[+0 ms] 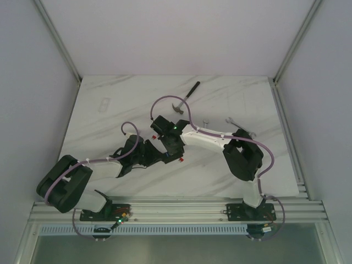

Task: Snap on the fuse box
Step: Install the fuse at the fuse box base.

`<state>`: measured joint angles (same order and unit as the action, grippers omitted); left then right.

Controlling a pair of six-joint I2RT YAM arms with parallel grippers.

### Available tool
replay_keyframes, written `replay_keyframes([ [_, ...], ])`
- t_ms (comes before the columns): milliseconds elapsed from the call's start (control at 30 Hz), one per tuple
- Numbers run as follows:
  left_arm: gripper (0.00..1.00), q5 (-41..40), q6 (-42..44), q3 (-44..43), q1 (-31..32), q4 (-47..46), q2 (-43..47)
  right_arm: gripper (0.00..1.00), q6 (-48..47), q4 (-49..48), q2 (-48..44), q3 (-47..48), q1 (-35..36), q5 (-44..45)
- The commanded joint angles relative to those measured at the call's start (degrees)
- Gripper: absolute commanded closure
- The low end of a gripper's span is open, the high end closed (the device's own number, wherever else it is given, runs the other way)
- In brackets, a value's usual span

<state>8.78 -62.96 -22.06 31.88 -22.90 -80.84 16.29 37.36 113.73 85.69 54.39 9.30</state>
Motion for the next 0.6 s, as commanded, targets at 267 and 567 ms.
replay_keyframes([
  [267,0.52,-2.8,1.0,2.1,0.0,7.8,-1.0,0.68,2.5,5.7,-1.5,1.8,-0.8,2.2],
  [567,0.52,-2.7,1.3,1.9,0.0,7.9,-1.2,0.74,3.5,5.4,-1.9,2.8,-1.7,2.1],
])
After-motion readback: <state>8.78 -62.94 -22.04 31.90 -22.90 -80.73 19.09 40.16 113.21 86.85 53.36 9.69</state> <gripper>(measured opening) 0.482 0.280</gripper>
